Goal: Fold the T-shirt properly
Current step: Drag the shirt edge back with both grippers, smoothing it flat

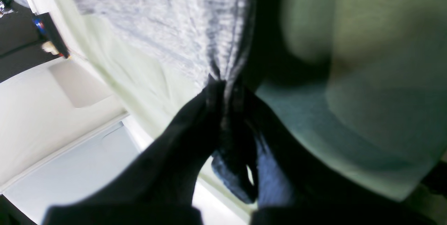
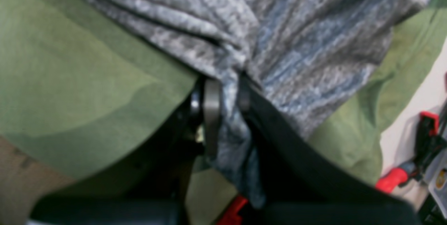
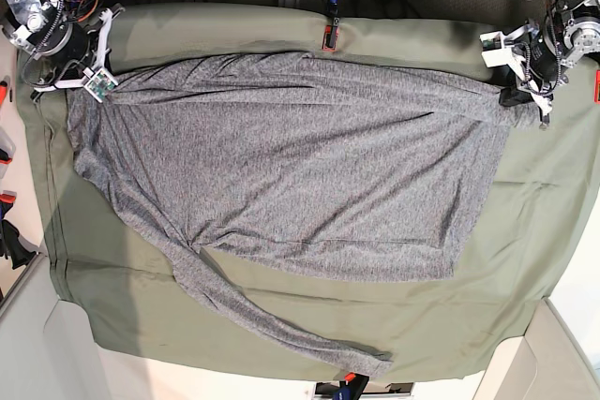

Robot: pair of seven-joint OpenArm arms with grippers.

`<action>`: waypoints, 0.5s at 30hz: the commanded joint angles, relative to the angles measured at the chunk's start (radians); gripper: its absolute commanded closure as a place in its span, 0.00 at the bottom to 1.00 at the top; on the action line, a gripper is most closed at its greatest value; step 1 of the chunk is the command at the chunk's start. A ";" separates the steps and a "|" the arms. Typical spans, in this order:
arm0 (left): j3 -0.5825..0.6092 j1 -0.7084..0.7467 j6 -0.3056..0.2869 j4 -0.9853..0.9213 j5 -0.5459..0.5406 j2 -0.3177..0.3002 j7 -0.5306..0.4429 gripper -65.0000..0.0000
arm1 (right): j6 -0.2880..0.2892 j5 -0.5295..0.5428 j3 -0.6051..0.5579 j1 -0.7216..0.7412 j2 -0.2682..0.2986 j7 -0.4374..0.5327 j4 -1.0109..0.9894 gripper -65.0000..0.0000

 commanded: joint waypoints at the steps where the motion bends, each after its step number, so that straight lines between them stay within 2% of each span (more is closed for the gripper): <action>1: -0.013 -0.008 0.022 0.008 0.010 -0.022 0.031 1.00 | -0.010 -0.006 0.012 0.000 0.019 -0.010 0.011 1.00; 5: -0.013 -0.009 0.010 0.008 -0.032 -0.008 0.032 1.00 | -0.010 -0.001 0.012 0.003 0.019 -0.011 0.011 1.00; 9: -0.013 -0.009 -0.087 0.007 -0.090 0.004 0.026 1.00 | -0.009 0.050 0.012 0.003 0.019 -0.010 0.011 1.00; 11: -0.013 -0.009 -0.103 0.005 -0.107 0.014 0.030 0.97 | 0.004 0.085 0.012 0.002 0.019 -0.011 0.011 0.81; 13: -0.013 -0.009 -0.101 0.005 -0.117 0.024 0.052 0.87 | 0.027 0.113 0.012 0.002 0.019 -0.010 0.011 0.64; 15: -0.013 -0.009 -0.095 0.005 -0.117 0.028 0.072 0.77 | 0.055 0.136 0.012 0.003 0.018 -0.010 0.013 0.58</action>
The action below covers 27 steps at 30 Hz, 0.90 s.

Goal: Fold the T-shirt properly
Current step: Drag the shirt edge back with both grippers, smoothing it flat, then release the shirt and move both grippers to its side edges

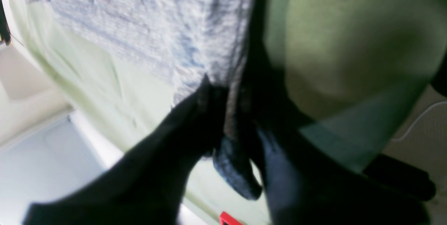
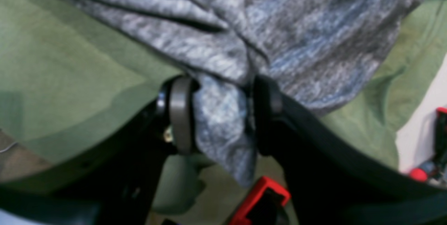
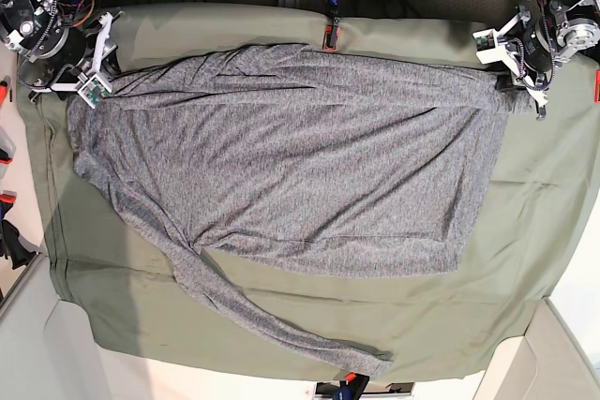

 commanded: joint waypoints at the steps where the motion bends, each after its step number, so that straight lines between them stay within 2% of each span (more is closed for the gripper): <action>1: -0.013 -0.005 0.011 0.006 0.005 -0.022 0.021 0.72 | 0.027 0.017 0.004 -0.001 0.012 -0.002 0.019 0.57; 3: -0.013 -0.005 0.012 0.006 0.005 -0.023 0.049 0.63 | 0.043 0.018 0.006 -0.001 0.004 0.000 0.042 0.57; 4: -0.013 -0.005 0.017 0.008 0.005 -0.023 0.056 0.63 | 0.050 0.029 0.006 -0.001 0.002 0.000 0.059 0.57; 7: -0.013 -0.005 0.087 0.021 0.005 -0.031 0.068 0.63 | 0.097 0.094 0.010 -0.001 0.002 0.000 0.120 0.57; 10: -0.013 -0.005 0.087 0.059 -0.005 -0.039 0.068 0.63 | 0.105 0.132 0.017 0.000 0.001 0.000 0.182 0.57; 13: -0.015 -0.005 0.019 0.099 -0.066 -0.053 0.067 0.63 | 0.106 0.142 0.031 0.023 0.000 0.000 0.219 0.56; 17: -0.048 -0.005 -0.056 0.115 -0.167 -0.064 0.068 0.63 | 0.105 0.177 0.052 0.085 0.000 -0.002 0.222 0.48; 22: -0.165 -0.005 -0.077 0.115 -0.267 -0.064 0.087 0.63 | 0.105 0.197 0.090 0.177 -0.001 0.000 0.168 0.47; 24: -0.227 -0.005 -0.140 0.115 -0.332 -0.064 0.090 0.63 | 0.105 0.202 0.091 0.229 -0.014 0.000 0.117 0.47; 27: -0.307 -0.005 -0.248 0.117 -0.474 -0.063 0.090 0.63 | 0.104 0.203 0.091 0.321 -0.065 0.002 0.007 0.47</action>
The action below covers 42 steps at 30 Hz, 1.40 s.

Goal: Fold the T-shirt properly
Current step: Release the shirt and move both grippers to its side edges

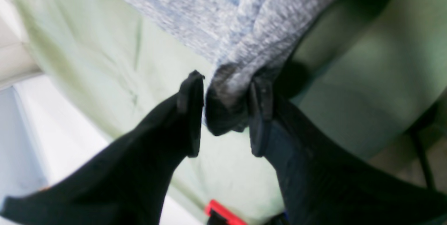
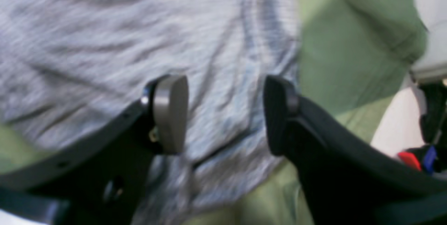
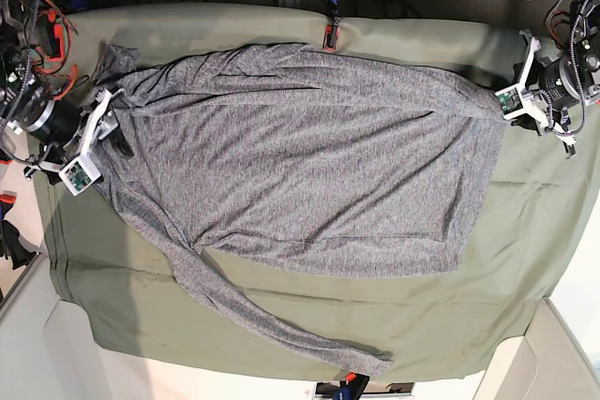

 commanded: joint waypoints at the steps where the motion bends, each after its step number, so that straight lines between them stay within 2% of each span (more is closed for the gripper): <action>1: -0.035 -0.007 -0.050 0.018 -0.042 -0.023 -0.004 0.63 | -0.011 0.001 0.009 0.051 -0.003 0.020 -0.026 0.47; 4: -0.101 -0.008 -0.236 0.033 -0.204 -0.023 0.016 0.63 | -0.011 0.024 0.009 0.147 -0.060 0.020 -0.152 0.47; 7: -0.152 -0.008 -0.340 0.035 -0.347 -0.023 0.041 0.63 | -0.011 0.046 0.009 0.228 -0.103 0.020 -0.262 0.47; 12: -0.260 -0.043 -0.345 0.032 -0.455 0.013 0.023 0.63 | -0.011 0.083 0.058 0.328 -0.188 0.020 -0.414 0.47; 15: -0.298 -0.117 -0.334 0.005 -0.499 0.063 0.017 0.63 | -0.011 0.079 0.159 0.358 -0.251 0.020 -0.481 0.47; 18: -0.298 -0.206 -0.305 -0.065 -0.507 0.130 0.013 0.63 | -0.011 0.080 0.280 0.360 -0.285 0.016 -0.517 0.47; 20: -0.298 -0.269 -0.283 -0.141 -0.522 0.182 0.009 0.63 | -0.011 0.080 0.349 0.359 -0.291 0.002 -0.529 0.47; 23: -0.298 -0.370 -0.289 -0.266 -0.561 0.265 0.010 0.63 | -0.011 0.079 0.417 0.357 -0.289 -0.029 -0.538 0.47; 24: -0.298 -0.402 -0.299 -0.306 -0.570 0.290 0.008 0.59 | -0.011 0.079 0.428 0.357 -0.288 -0.044 -0.542 0.47; 27: -0.297 -0.494 -0.303 -0.426 -0.572 0.352 -0.018 0.51 | -0.010 0.079 0.432 0.351 -0.283 -0.084 -0.573 0.47; 35: -0.296 -0.729 -0.303 -0.797 -0.571 0.497 -0.025 0.51 | 0.023 0.137 0.432 0.352 -0.286 -0.089 -0.698 0.47; 38: -0.296 -0.826 -0.303 -0.940 -0.525 0.554 -0.063 0.51 | 0.051 0.168 0.432 0.352 -0.296 -0.097 -0.701 0.47; 42: -0.295 -0.941 -0.303 -1.143 -0.470 0.628 -0.084 0.51 | 0.053 0.200 0.431 0.352 -0.312 -0.106 -0.701 0.47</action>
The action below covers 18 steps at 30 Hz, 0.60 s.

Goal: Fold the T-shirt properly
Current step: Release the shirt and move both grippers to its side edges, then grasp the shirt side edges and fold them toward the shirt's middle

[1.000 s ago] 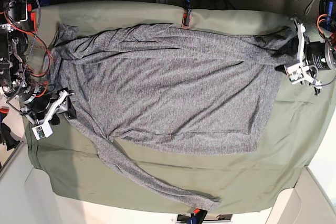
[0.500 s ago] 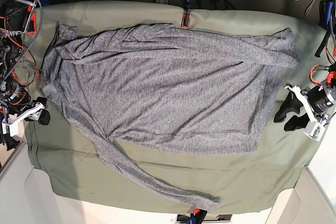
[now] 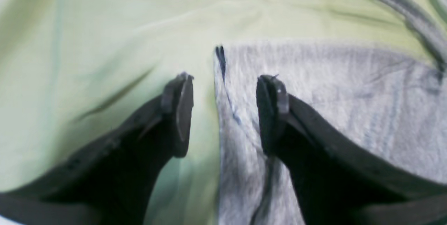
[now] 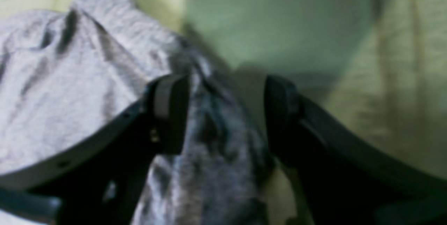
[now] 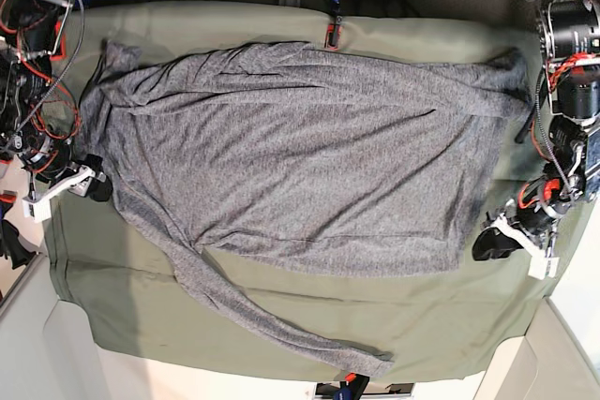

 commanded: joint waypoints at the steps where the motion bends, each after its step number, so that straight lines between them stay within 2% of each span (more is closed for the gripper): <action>1: -0.004 -0.047 -0.003 -0.033 0.011 -0.002 -0.032 0.51 | 0.003 0.011 0.005 0.024 0.011 0.014 0.014 0.47; 5: 0.011 -0.103 -0.002 -0.168 0.124 0.039 -0.127 0.51 | 0.003 0.011 0.005 0.024 -0.011 0.013 0.014 0.47; 8: 0.045 -0.108 0.053 -0.193 0.179 0.055 -0.169 0.51 | 0.004 0.011 0.005 0.023 -0.024 0.011 0.014 0.47; 13: 0.115 -0.110 0.068 -0.192 0.191 0.077 -0.175 0.51 | 0.008 0.020 0.005 0.027 -0.033 0.011 0.014 0.47; 18: 0.125 -0.114 0.064 -0.193 0.191 0.098 -0.174 0.51 | 0.011 0.030 0.005 0.027 -0.051 0.011 0.014 0.47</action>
